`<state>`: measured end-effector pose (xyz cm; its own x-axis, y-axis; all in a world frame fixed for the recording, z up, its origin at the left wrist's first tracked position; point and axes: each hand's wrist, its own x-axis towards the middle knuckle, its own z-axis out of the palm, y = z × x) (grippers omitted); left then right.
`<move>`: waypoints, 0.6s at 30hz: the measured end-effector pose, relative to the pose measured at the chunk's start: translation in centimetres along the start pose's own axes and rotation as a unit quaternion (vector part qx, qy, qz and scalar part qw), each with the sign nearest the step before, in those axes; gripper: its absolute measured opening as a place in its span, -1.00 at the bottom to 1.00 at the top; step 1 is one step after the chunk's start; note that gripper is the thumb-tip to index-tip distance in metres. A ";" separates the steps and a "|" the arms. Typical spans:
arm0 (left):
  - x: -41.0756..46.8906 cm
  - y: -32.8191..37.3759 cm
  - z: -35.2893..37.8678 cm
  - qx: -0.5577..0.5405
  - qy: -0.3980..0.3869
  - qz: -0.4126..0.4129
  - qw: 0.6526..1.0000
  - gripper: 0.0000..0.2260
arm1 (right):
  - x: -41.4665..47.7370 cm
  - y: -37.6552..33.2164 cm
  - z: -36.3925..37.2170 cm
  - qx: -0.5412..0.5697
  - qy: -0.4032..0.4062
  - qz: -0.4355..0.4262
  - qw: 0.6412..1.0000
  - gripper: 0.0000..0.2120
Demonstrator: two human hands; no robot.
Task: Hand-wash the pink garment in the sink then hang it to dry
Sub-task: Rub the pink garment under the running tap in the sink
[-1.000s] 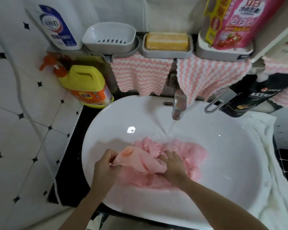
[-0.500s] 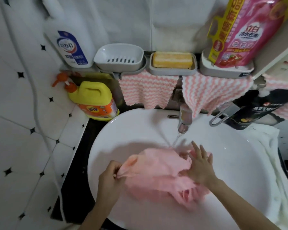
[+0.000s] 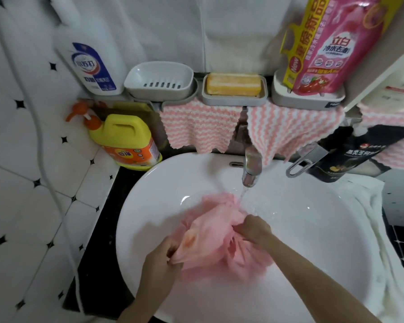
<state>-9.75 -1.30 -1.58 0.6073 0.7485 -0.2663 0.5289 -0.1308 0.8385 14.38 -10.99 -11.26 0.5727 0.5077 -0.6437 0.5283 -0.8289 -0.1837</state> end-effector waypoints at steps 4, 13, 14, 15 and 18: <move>0.0 -0.2 -1.7 -0.006 0.044 -0.019 0.999 -0.73 | -5.3 -0.7 -5.3 -0.128 0.075 0.011 0.989 -0.48; -1.8 1.0 -3.9 -0.056 0.366 -0.059 0.927 -0.50 | -5.3 -2.0 -5.1 0.166 -0.037 -0.202 0.965 -0.13; -2.0 0.9 -3.8 -0.054 0.363 -0.066 0.928 -0.46 | -3.9 -2.5 -3.6 0.074 0.004 -0.218 0.973 -0.06; -2.1 0.7 -3.7 -0.056 0.355 -0.071 0.930 -0.44 | -2.7 -3.4 -2.2 0.011 0.010 -0.236 0.972 0.06; -2.4 0.2 -3.5 -0.063 0.322 -0.078 0.941 -0.47 | -0.2 -6.5 0.9 -0.088 -0.044 -0.312 0.945 0.25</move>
<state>-13.12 -0.83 0.91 0.0219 0.9965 -0.0807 0.4825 0.0602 0.8738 10.24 -5.95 -10.60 0.0650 0.8571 -0.5110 0.8462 -0.3188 -0.4270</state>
